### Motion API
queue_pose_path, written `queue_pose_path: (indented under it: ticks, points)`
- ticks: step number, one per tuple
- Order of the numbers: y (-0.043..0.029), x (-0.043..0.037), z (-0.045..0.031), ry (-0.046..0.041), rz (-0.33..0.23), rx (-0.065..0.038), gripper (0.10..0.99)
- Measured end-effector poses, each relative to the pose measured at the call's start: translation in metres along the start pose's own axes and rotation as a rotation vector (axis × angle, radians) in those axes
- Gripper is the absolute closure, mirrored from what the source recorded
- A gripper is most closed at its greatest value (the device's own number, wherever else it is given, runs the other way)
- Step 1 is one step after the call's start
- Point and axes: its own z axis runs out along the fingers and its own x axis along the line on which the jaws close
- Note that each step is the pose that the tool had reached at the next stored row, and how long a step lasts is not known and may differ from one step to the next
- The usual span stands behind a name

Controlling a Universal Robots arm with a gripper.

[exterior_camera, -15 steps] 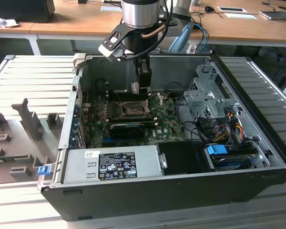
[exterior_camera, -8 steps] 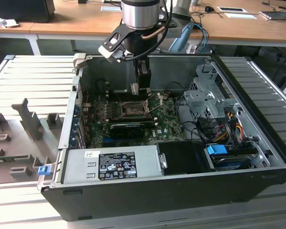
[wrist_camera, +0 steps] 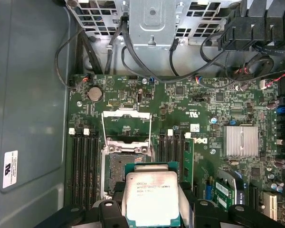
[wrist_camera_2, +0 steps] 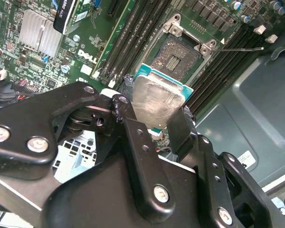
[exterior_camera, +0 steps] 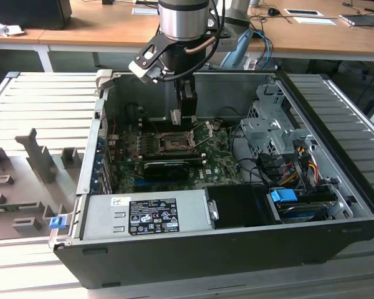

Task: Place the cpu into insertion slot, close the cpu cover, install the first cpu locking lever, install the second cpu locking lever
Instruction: 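Place the cpu into insertion slot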

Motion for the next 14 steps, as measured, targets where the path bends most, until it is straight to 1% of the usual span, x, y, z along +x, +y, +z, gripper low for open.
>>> queue_pose_path:
  ticks: [14]
  points:
    - [-0.0002,-0.0001,0.0022,0.0008,0.000,0.003,0.561]
